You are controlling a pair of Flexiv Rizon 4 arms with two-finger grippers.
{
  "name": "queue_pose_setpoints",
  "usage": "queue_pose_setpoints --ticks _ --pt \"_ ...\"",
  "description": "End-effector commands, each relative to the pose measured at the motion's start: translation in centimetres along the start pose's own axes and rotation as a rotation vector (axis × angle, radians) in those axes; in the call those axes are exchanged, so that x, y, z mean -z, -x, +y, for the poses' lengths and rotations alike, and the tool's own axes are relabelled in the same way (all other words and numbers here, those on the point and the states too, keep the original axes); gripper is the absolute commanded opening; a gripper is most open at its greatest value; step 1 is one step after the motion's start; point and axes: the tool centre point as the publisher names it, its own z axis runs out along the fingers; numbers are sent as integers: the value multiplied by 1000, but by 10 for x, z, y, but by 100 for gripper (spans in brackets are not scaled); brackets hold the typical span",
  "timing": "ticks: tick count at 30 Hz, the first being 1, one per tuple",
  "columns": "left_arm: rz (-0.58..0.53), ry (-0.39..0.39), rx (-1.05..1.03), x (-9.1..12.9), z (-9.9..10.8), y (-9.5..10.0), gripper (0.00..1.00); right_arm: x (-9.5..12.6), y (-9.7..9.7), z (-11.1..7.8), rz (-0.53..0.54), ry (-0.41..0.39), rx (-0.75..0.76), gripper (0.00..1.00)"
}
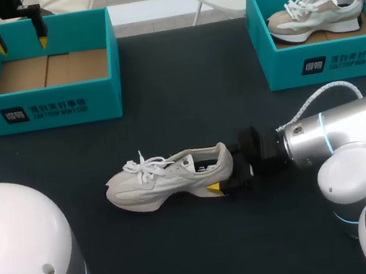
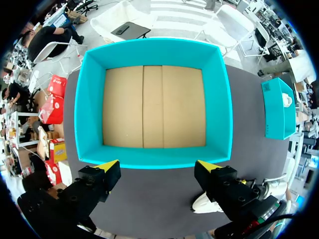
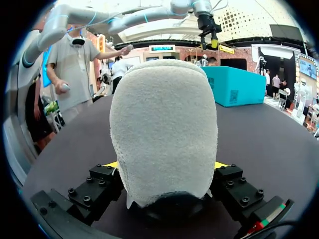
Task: Take the shoe out of the shoebox, open the shoe tongue, remove and reinsert the insole, then place the shoe into the shoebox
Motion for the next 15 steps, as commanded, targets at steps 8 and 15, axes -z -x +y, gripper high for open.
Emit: queue_pose_setpoints --ticks 8,15 --pt "69 -106 -42 15 44 -59 100 1 -4 -7 -4 -5 -2 0" --pt "69 -128 24 15 77 -105 100 1 -4 -7 -4 -5 -2 0"
